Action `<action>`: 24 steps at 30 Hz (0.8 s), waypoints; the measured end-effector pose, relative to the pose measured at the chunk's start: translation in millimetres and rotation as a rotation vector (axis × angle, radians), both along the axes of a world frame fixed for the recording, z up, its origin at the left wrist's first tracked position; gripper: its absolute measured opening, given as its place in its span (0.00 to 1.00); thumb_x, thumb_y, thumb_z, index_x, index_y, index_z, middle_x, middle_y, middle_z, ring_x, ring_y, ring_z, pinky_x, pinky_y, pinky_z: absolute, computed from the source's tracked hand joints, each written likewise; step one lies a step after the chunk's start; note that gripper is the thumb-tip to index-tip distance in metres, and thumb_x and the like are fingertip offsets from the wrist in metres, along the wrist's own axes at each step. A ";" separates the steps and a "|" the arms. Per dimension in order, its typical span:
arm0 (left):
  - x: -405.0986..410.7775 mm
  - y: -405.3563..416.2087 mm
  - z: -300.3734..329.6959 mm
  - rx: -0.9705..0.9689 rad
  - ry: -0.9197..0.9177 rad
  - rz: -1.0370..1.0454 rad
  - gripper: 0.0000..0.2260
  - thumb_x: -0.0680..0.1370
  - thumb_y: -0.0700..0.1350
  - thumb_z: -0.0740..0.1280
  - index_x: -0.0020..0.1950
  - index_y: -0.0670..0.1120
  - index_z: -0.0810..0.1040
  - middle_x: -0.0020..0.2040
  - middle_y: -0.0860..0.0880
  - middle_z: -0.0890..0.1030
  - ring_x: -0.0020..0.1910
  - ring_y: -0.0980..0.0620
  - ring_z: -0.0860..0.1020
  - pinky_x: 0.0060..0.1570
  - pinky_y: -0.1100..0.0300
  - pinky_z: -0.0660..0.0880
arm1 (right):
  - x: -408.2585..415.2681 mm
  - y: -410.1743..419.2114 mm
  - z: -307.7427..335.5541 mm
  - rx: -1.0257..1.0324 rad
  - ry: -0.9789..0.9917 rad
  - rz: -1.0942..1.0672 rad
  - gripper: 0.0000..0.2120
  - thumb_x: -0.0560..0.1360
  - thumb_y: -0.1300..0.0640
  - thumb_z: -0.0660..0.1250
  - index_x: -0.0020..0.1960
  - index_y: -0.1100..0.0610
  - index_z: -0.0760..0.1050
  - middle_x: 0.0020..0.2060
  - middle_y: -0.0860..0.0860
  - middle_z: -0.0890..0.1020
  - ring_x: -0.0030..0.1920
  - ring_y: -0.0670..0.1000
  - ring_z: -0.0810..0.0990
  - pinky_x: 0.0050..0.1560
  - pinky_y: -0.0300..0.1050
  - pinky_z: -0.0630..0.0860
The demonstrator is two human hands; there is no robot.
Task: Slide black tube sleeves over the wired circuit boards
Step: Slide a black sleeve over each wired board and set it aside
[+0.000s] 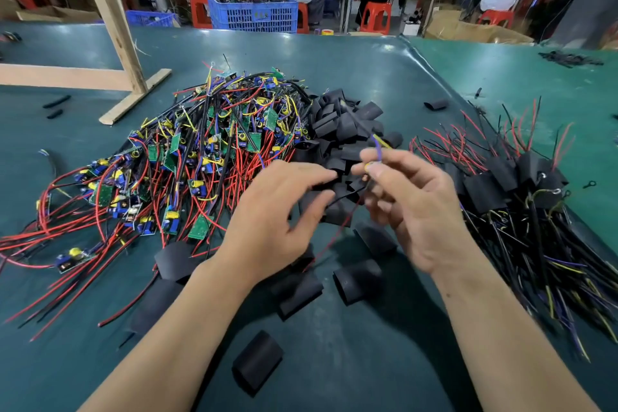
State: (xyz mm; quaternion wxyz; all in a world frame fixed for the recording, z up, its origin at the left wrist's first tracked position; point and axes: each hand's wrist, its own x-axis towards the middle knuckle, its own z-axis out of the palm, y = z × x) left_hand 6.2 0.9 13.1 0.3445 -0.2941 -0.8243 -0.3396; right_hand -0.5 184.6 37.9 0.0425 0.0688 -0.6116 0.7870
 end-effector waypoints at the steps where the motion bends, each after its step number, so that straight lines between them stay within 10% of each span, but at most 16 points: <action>1: -0.3 -3.4 0.9 0.021 -0.044 0.045 0.08 0.79 0.41 0.66 0.55 0.41 0.81 0.49 0.52 0.81 0.48 0.48 0.78 0.50 0.55 0.75 | 0.2 2.4 2.6 -0.055 0.033 -0.024 0.09 0.78 0.68 0.64 0.49 0.57 0.80 0.42 0.55 0.85 0.27 0.48 0.76 0.28 0.37 0.70; 10: 7.3 2.0 -2.7 -0.146 -0.287 -0.115 0.05 0.74 0.43 0.71 0.48 0.44 0.84 0.41 0.55 0.81 0.43 0.49 0.75 0.48 0.53 0.74 | -2.4 24.6 15.6 -0.316 0.126 -0.109 0.06 0.80 0.59 0.60 0.47 0.57 0.74 0.45 0.56 0.84 0.31 0.53 0.77 0.33 0.42 0.73; 16: 14.2 16.5 -8.3 -0.449 -0.394 -0.186 0.23 0.66 0.66 0.75 0.51 0.51 0.83 0.42 0.61 0.73 0.48 0.57 0.68 0.56 0.59 0.69 | -1.0 22.4 14.9 -0.259 0.166 -0.201 0.10 0.83 0.58 0.58 0.47 0.58 0.75 0.49 0.59 0.85 0.31 0.53 0.79 0.33 0.42 0.75; 24: 11.2 7.0 -2.9 -0.290 -0.374 -0.168 0.13 0.68 0.51 0.78 0.49 0.47 0.86 0.43 0.55 0.81 0.46 0.52 0.73 0.53 0.54 0.73 | -1.3 25.6 17.1 -0.361 0.136 -0.189 0.09 0.83 0.59 0.57 0.49 0.59 0.75 0.48 0.59 0.85 0.34 0.53 0.81 0.35 0.41 0.77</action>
